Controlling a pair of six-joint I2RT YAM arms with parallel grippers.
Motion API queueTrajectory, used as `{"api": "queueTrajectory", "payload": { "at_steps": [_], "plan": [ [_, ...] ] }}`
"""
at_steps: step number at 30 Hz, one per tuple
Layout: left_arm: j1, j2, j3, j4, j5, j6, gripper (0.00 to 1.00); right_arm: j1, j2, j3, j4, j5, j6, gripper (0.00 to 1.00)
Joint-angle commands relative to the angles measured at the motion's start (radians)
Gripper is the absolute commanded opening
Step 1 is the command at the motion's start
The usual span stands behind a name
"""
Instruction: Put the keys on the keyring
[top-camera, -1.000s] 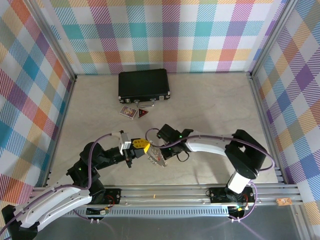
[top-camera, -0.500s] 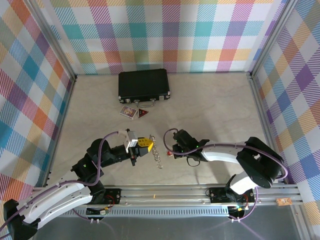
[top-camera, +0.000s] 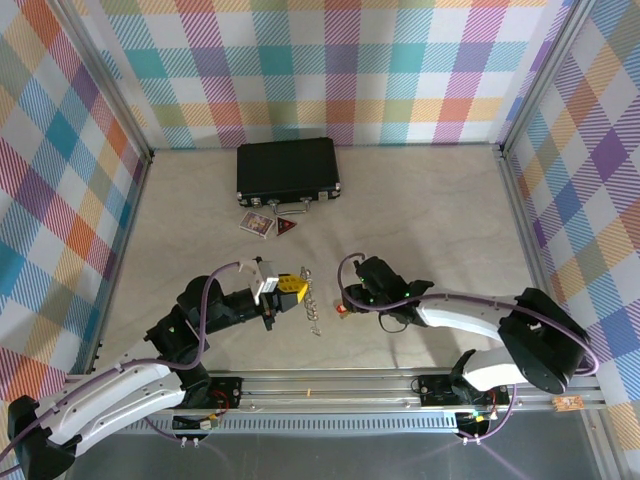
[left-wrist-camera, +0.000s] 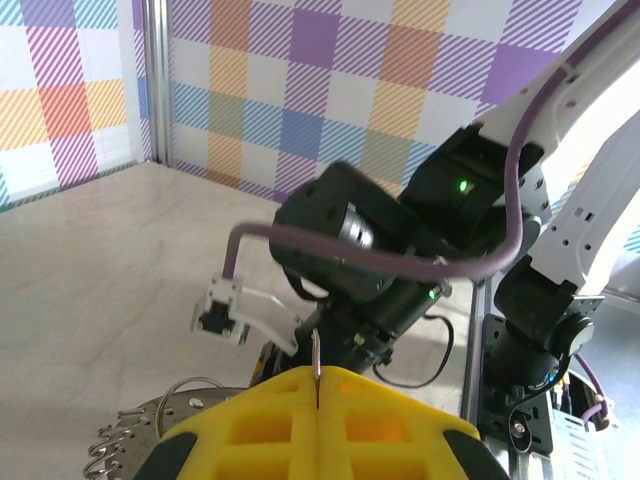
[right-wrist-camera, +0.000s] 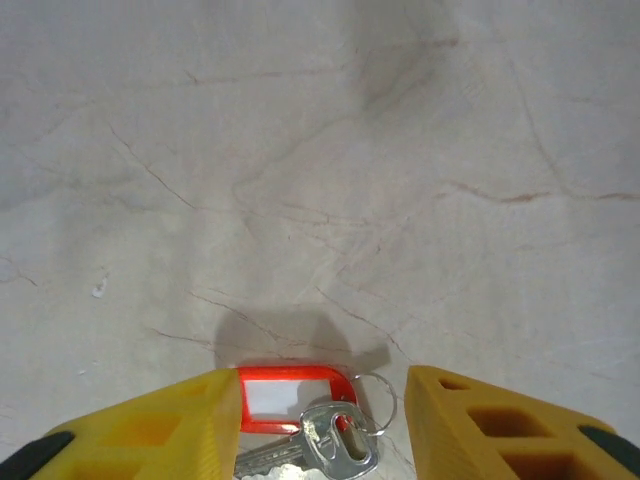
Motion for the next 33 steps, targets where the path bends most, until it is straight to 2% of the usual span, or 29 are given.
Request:
{"api": "queueTrajectory", "payload": {
  "at_steps": [1,5,8,16,25,33],
  "plan": [
    [-0.008,0.003,0.026,0.026,-0.026,0.018,0.00,-0.088,-0.027,0.132,-0.274,-0.139,-0.021,0.51],
    [-0.008,-0.004,-0.003,0.048,-0.024,0.013,0.00,-0.180,0.052,0.296,-0.524,-0.264,-0.101,0.51],
    [-0.007,-0.014,-0.027,0.071,-0.020,0.012,0.00,-0.237,0.126,0.378,-0.638,-0.367,-0.135,0.49],
    [-0.008,-0.017,-0.049,0.083,-0.016,0.034,0.00,-0.352,0.284,0.390,-0.652,-0.593,-0.119,0.46],
    [-0.002,-0.016,-0.086,0.132,-0.013,0.031,0.00,-0.363,0.450,0.468,-0.665,-0.657,-0.120,0.43],
    [0.004,-0.009,-0.086,0.134,-0.006,0.038,0.00,-0.361,0.502,0.479,-0.624,-0.667,-0.089,0.40]
  ]
}}
